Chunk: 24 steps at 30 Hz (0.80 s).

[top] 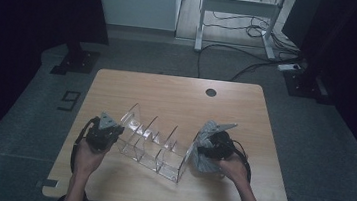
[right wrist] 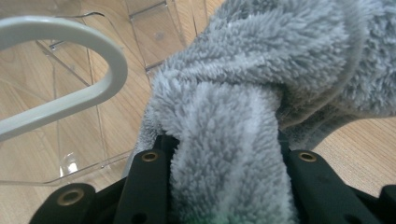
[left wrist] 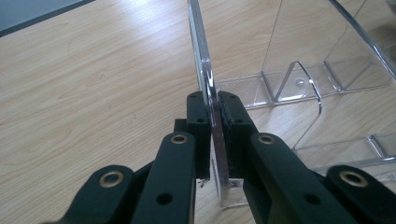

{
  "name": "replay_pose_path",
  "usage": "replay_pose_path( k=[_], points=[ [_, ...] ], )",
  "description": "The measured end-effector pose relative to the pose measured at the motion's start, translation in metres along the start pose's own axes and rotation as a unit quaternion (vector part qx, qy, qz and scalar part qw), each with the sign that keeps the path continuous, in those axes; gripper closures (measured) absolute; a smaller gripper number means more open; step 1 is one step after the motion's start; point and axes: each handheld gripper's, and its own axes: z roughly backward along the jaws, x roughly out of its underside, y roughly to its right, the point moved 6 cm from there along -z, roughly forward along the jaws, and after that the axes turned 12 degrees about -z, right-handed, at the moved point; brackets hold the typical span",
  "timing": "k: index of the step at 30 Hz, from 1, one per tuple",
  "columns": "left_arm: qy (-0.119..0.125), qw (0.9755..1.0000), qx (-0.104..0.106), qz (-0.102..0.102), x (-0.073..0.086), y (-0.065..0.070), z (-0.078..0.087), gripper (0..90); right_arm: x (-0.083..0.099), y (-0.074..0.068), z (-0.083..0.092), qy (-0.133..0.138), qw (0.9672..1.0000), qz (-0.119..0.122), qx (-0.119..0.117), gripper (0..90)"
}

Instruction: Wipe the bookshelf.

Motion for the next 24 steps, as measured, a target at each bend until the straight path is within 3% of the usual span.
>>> replay_pose_path(
  k=[19,24],
  points=[
    [-0.001,0.9999,-0.008,0.014,-0.001,0.001,-0.001,84.2,0.012,0.011,-0.030,-0.034,0.9991,-0.010,0.023,62.9],
    [-0.001,0.9996,-0.018,0.022,-0.002,0.001,-0.002,84.6,0.012,0.007,-0.030,-0.034,0.9988,-0.002,0.036,63.0]
  ],
)
